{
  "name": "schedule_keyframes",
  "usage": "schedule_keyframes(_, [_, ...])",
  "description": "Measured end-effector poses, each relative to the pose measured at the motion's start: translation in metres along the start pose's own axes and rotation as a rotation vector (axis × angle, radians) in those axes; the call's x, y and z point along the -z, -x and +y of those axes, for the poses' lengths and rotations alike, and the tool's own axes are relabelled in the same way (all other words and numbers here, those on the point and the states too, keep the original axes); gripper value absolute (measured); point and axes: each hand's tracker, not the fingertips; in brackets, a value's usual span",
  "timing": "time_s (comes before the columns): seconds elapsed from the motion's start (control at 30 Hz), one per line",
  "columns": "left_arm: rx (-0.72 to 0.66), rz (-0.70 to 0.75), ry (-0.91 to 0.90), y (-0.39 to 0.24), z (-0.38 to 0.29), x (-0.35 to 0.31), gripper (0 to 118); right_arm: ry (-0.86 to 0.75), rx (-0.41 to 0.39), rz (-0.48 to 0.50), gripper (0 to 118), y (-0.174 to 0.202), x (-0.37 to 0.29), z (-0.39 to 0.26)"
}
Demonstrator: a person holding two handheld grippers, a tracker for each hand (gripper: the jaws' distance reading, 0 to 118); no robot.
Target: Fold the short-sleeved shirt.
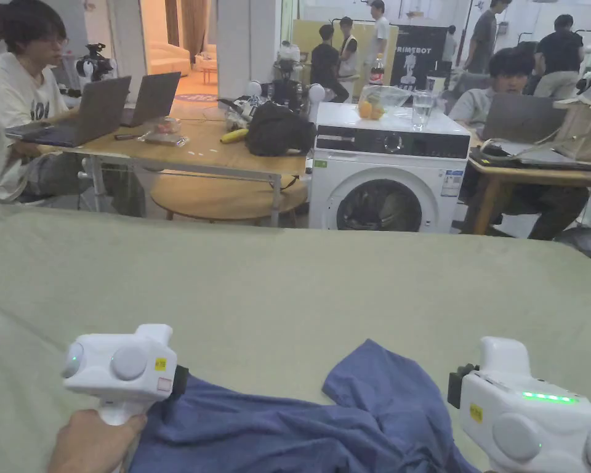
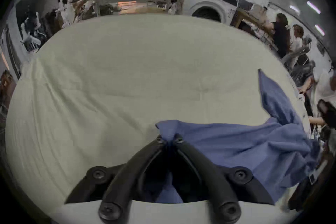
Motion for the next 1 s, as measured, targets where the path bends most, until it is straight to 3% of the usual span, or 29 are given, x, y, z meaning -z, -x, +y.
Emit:
schedule_keyframes(0.07, [-0.003,0.002,-0.050,0.007,-0.003,-0.021,0,0.086,-0.005,0.017,4,-0.012,0.017,0.007])
schedule_keyframes(0.1, [-0.013,-0.011,-0.063,0.012,-0.004,-0.031,0,0.135,0.003,0.035,15,-0.016,0.025,0.011])
schedule_keyframes(0.17, [-0.030,-0.019,-0.101,0.014,-0.012,-0.051,0,0.205,0.008,0.059,51,-0.022,0.043,0.014])
schedule_keyframes(0.23, [-0.052,-0.006,-0.126,0.022,-0.017,-0.066,0,0.263,-0.040,0.069,61,-0.020,0.058,0.014])
schedule_keyframes(0.4, [-0.083,0.006,-0.133,0.027,-0.034,-0.081,0,0.390,-0.154,0.072,61,-0.008,0.096,-0.005])
schedule_keyframes(0.47, [-0.089,0.004,-0.121,0.029,-0.039,-0.081,0,0.457,-0.149,0.081,61,-0.007,0.109,-0.016])
schedule_keyframes(0.53, [-0.089,0.014,-0.110,0.027,-0.045,-0.081,0,0.448,-0.063,0.130,59,-0.010,0.109,-0.024])
schedule_keyframes(0.63, [-0.097,0.006,-0.103,0.028,-0.052,-0.082,0,0.387,-0.006,0.179,31,-0.010,0.099,-0.026])
schedule_keyframes(0.67, [-0.096,0.011,-0.098,0.035,-0.051,-0.075,0,0.388,-0.024,0.172,6,-0.009,0.096,-0.027])
schedule_keyframes(0.7, [-0.095,0.013,-0.096,0.036,-0.051,-0.074,0,0.370,-0.049,0.155,3,-0.008,0.091,-0.027])
schedule_keyframes(0.87, [-0.118,-0.009,-0.157,0.042,-0.041,-0.096,0,0.214,0.002,0.193,1,-0.020,0.053,-0.003])
schedule_keyframes(1.0, [-0.125,-0.011,-0.241,0.044,-0.020,-0.132,0,0.085,-0.004,0.187,1,-0.027,0.012,0.038])
